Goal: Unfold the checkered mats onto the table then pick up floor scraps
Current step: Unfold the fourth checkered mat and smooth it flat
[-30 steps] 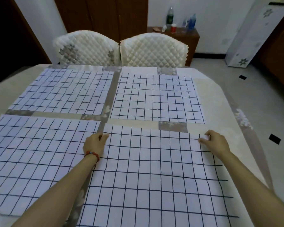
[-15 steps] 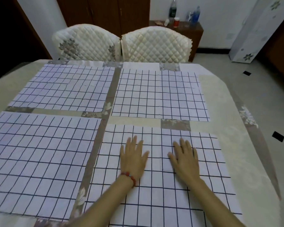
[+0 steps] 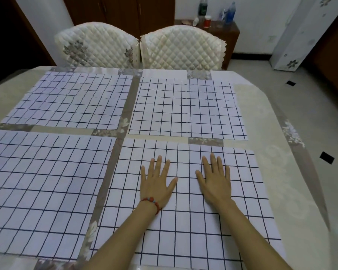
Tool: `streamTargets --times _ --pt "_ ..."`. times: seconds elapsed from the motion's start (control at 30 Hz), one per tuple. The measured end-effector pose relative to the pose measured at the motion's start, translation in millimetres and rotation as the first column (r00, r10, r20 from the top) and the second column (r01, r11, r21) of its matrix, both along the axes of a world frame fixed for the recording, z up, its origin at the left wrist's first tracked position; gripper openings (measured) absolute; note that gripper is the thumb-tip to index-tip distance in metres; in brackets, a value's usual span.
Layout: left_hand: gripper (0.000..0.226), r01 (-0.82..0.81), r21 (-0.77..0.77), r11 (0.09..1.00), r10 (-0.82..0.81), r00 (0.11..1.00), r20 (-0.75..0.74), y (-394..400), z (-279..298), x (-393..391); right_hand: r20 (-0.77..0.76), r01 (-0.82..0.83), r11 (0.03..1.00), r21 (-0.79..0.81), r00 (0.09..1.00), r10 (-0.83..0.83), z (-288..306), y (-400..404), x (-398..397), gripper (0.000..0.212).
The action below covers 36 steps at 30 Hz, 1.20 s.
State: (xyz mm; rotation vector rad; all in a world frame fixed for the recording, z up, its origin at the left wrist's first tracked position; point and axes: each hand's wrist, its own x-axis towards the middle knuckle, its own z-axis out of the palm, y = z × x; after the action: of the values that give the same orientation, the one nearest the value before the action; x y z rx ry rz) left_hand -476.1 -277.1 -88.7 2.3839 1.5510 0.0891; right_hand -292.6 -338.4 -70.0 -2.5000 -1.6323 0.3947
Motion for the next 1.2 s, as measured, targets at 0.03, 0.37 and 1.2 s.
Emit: streamTargets --times 0.03,0.37,1.2 --pt "0.062 -0.001 0.006 1.000 0.001 1.000 0.002 0 -1 0 0.039 -0.007 0.999 0.036 0.999 0.005 2 2 -4 0.057" --pt "0.062 0.017 0.022 1.000 -0.017 1.000 0.003 0 -1 -2 0.013 0.088 0.995 0.043 0.996 -0.089 -13 -14 -4 0.056" --pt "0.063 0.195 0.014 0.981 -0.195 0.981 -0.009 -66 3 -2 -0.021 0.231 0.970 0.080 0.973 -0.230 -5 -98 -9 0.057"
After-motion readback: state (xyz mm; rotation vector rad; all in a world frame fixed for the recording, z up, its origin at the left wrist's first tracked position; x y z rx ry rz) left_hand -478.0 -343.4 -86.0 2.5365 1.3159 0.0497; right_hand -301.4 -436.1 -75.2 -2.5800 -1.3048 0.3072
